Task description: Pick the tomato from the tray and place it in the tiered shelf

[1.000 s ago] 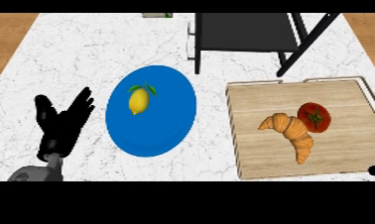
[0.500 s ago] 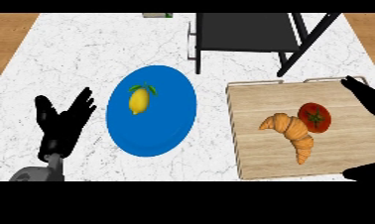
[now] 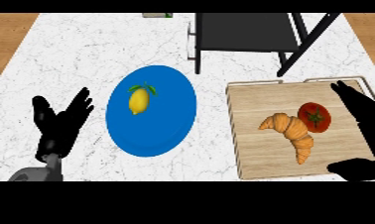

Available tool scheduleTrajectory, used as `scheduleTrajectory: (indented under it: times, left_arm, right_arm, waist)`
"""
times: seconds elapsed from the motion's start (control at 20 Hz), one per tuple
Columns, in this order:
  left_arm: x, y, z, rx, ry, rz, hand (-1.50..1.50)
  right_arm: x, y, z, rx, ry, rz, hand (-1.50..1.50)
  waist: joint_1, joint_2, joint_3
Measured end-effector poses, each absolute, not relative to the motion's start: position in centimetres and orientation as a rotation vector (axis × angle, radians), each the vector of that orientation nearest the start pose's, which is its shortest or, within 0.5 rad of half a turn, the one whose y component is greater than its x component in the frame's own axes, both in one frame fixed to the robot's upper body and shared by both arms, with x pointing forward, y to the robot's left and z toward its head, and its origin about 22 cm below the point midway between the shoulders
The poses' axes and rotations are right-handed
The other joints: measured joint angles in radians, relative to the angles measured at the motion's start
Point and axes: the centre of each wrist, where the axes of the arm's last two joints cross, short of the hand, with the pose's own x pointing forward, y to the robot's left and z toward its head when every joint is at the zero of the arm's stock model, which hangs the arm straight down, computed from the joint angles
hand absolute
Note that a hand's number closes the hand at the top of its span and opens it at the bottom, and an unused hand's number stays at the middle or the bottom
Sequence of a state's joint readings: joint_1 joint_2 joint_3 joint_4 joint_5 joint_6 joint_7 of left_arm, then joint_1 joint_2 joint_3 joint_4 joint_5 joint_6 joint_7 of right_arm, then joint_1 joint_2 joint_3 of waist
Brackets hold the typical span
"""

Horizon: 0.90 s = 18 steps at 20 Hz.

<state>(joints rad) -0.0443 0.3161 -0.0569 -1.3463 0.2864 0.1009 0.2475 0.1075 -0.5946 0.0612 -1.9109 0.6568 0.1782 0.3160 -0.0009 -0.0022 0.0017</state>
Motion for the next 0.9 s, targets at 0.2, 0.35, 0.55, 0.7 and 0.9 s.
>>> scheduleTrajectory:
  times: [0.2,0.35,0.55,0.7,0.9]
  left_arm:
    - [24.9,30.1,-2.3,0.095,-1.136,0.045,0.0]
    - [24.7,30.3,-2.3,0.094,-1.14,0.044,0.0]
    - [25.0,30.1,-2.4,0.092,-1.139,0.04,0.0]
    - [25.1,30.0,-2.5,0.093,-1.135,0.047,0.0]
    - [25.4,29.3,-2.3,0.098,-1.133,0.044,0.0]
  right_arm:
    - [21.7,-30.9,8.8,-0.951,-1.209,0.978,-1.5]
    - [21.9,-30.8,8.0,-0.967,-1.195,0.981,-1.5]
    - [23.1,-30.9,6.5,-1.009,-1.178,0.975,-1.5]
    - [22.9,-31.0,5.9,-1.039,-1.166,0.974,-1.5]
    - [23.8,-31.9,4.8,-1.068,-1.165,0.975,-1.5]
  waist:
    - [0.001,0.0,0.001]
    - [0.001,-0.001,0.001]
    - [0.003,-0.001,0.002]
    - [0.001,-0.001,0.002]
    - [0.003,-0.002,0.003]
